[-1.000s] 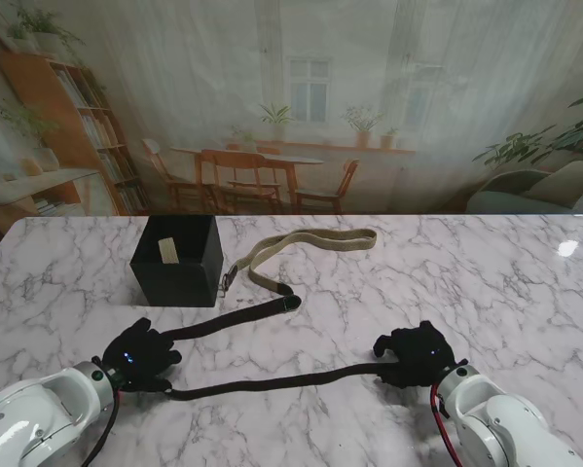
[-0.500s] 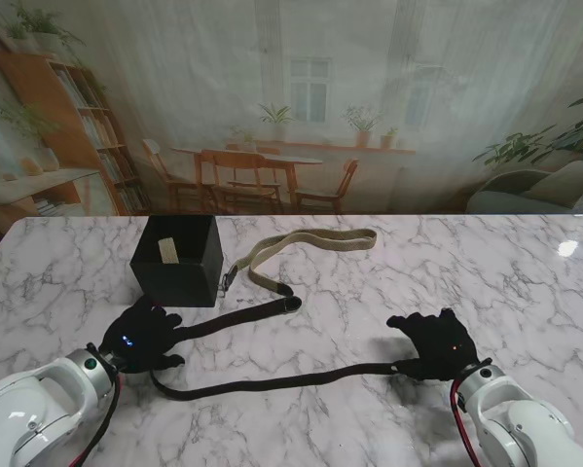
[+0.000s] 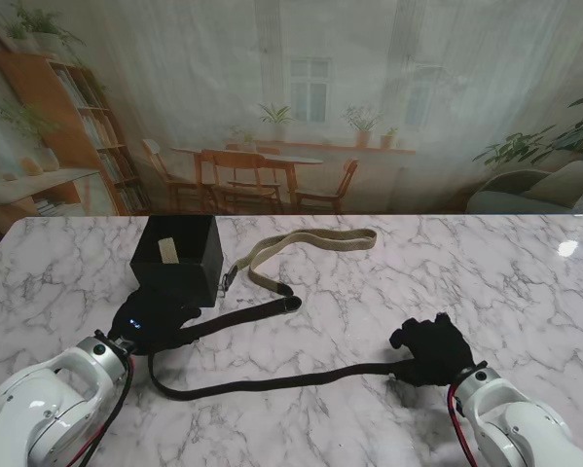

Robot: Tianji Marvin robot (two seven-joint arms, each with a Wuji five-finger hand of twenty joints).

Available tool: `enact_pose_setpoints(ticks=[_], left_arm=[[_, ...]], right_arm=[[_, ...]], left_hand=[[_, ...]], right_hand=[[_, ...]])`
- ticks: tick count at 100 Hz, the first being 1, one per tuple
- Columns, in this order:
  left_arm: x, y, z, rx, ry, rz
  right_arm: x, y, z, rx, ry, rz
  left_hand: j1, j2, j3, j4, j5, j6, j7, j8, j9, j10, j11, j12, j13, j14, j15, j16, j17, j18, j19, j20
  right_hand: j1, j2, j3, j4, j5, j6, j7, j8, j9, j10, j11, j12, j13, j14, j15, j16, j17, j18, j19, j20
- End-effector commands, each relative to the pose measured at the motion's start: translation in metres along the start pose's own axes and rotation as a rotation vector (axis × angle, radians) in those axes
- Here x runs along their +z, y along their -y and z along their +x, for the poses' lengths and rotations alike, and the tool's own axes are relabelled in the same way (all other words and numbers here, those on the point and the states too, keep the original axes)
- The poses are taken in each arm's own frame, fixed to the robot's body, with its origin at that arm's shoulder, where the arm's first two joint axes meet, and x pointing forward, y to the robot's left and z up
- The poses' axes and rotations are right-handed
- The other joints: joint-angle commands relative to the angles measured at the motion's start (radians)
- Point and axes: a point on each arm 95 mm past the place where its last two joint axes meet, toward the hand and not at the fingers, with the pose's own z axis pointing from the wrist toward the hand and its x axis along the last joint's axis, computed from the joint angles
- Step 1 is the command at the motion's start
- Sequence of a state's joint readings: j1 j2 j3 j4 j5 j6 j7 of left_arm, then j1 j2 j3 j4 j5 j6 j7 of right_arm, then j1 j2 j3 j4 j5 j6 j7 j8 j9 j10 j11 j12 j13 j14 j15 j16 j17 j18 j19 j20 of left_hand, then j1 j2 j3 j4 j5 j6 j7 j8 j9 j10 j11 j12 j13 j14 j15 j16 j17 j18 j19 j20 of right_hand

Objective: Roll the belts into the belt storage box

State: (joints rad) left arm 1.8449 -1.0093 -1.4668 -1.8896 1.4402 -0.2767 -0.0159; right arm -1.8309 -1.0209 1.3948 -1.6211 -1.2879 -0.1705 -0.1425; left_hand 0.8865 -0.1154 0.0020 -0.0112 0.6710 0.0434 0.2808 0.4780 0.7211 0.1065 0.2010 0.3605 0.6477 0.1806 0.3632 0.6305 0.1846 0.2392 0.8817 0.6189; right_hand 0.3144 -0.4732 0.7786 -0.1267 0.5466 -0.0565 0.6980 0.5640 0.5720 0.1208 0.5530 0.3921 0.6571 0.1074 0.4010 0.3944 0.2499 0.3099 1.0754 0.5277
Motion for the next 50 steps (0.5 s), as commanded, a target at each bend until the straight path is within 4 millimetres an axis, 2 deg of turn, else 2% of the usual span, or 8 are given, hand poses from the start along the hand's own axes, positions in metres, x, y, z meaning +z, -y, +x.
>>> enact_pose_setpoints(ticks=[1, 13, 29, 34, 50], left_arm=[[0.0013, -0.0035, 0.003, -0.018, 0.005, -0.011], [0.0021, -0.0037, 0.0038, -0.02, 0.005, -0.016], [0.0027, -0.0039, 0.0039, -0.025, 0.007, -0.017], [0.0026, -0.0038, 0.004, -0.024, 0.008, -0.02], [0.0022, -0.0038, 0.0041, -0.025, 0.01, -0.025]], right_arm=[[0.0015, 0.0018, 0.0019, -0.002, -0.006, 0.014], [0.0031, 0.003, 0.0034, -0.016, -0.015, 0.023], [0.0037, 0.0042, 0.005, -0.016, -0.017, 0.024], [0.0037, 0.0042, 0.0051, -0.017, -0.017, 0.023], [0.0037, 0.0038, 0.0051, -0.024, -0.022, 0.023]], left_hand=[[0.005, 0.035, -0.018, 0.0, 0.033, 0.012, 0.012, 0.014, 0.031, 0.025, 0.011, 0.014, 0.009, 0.025, -0.02, -0.004, -0.016, 0.049, -0.025, -0.013], [0.006, 0.036, -0.018, 0.0, 0.033, 0.014, 0.012, 0.019, 0.033, 0.024, 0.011, 0.016, 0.011, 0.024, -0.018, -0.003, -0.016, 0.05, -0.024, -0.012], [0.007, 0.037, -0.018, 0.0, 0.034, 0.014, 0.012, 0.024, 0.034, 0.024, 0.012, 0.017, 0.012, 0.026, -0.016, -0.002, -0.016, 0.05, -0.023, -0.011], [0.006, 0.037, -0.019, 0.0, 0.034, 0.013, 0.012, 0.025, 0.033, 0.024, 0.012, 0.018, 0.012, 0.025, -0.016, -0.002, -0.015, 0.05, -0.022, -0.011], [0.006, 0.038, -0.019, 0.0, 0.035, 0.015, 0.011, 0.027, 0.035, 0.025, 0.012, 0.019, 0.012, 0.025, -0.016, -0.001, -0.015, 0.051, -0.023, -0.011]], right_hand=[[0.006, -0.023, 0.037, 0.03, 0.025, -0.038, 0.022, 0.023, 0.025, -0.005, -0.006, 0.0, 0.006, 0.014, -0.047, -0.014, -0.008, 0.033, -0.014, -0.015], [0.037, -0.035, 0.09, 0.03, 0.057, -0.079, 0.044, 0.033, 0.041, -0.009, -0.012, 0.0, 0.017, 0.011, -0.053, -0.018, 0.0, 0.033, -0.014, -0.019], [0.031, -0.041, 0.105, 0.021, 0.082, -0.113, 0.059, 0.039, 0.047, -0.008, -0.017, 0.001, 0.017, 0.008, -0.056, -0.019, -0.017, 0.041, -0.033, -0.031], [0.039, -0.047, 0.097, -0.004, 0.087, -0.133, 0.06, 0.027, 0.048, -0.009, -0.022, 0.001, 0.016, 0.008, -0.058, -0.019, -0.023, 0.044, -0.045, -0.04], [0.06, -0.061, 0.09, -0.038, 0.092, -0.166, 0.08, -0.002, 0.052, -0.007, -0.026, 0.003, 0.017, 0.006, -0.06, -0.018, -0.029, 0.048, -0.054, -0.051]])
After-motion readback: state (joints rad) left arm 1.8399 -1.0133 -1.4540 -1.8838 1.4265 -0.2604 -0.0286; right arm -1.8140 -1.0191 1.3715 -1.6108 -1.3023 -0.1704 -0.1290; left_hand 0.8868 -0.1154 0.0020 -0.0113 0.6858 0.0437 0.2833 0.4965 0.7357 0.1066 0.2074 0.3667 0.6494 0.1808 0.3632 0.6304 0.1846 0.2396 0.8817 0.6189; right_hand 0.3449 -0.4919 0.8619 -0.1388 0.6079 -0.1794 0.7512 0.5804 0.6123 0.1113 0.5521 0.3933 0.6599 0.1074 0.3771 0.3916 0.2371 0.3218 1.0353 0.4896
